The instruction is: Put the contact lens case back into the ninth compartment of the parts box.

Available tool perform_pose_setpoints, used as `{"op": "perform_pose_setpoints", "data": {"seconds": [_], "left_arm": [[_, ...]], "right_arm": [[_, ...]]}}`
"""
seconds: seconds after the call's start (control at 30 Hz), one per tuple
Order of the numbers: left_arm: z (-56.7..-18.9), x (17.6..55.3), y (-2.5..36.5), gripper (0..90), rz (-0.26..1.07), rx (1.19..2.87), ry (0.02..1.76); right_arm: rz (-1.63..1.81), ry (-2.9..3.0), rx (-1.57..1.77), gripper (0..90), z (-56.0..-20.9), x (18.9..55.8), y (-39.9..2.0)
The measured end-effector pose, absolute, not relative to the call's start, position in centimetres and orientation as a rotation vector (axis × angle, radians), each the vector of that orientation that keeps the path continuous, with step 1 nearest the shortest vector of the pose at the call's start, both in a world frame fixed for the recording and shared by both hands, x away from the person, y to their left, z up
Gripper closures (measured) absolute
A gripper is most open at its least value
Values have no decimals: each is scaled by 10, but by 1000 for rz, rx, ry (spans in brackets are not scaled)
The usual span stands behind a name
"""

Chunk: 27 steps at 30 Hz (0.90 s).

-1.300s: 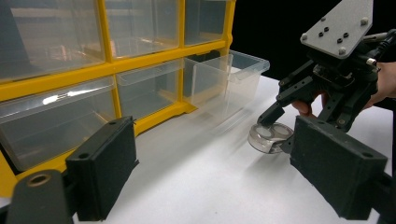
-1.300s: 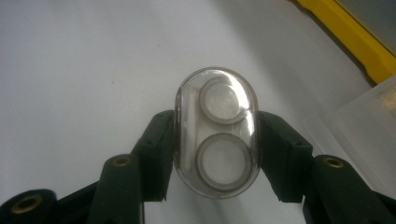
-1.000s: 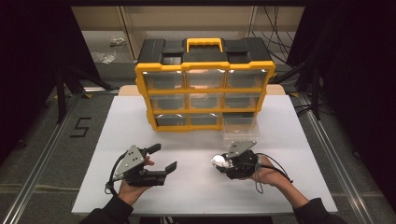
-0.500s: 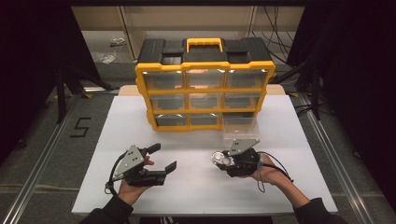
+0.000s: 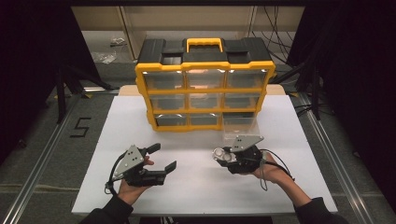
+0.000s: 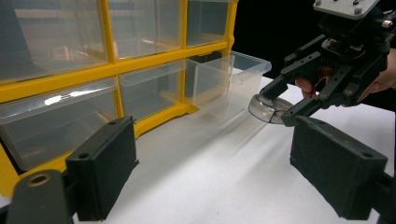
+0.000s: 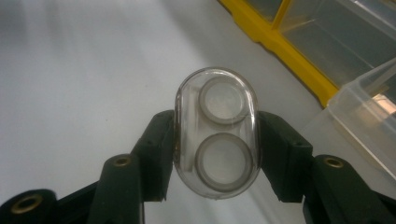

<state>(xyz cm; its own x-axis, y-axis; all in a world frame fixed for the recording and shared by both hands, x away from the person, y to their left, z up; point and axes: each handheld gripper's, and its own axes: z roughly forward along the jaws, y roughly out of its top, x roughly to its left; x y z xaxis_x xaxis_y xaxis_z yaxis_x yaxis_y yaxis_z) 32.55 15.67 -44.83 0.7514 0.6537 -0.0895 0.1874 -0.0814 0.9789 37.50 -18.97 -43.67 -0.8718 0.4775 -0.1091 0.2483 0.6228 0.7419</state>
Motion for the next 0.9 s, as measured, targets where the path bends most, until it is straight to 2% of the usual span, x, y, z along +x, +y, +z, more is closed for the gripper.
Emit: {"op": "perform_pose_setpoints", "data": {"seconds": [0.9], "left_arm": [[-447, 326, 160, 140, 472, 1641, 691]], "right_arm": [[1195, 2411, 608, 496, -401, 381, -201]]}}
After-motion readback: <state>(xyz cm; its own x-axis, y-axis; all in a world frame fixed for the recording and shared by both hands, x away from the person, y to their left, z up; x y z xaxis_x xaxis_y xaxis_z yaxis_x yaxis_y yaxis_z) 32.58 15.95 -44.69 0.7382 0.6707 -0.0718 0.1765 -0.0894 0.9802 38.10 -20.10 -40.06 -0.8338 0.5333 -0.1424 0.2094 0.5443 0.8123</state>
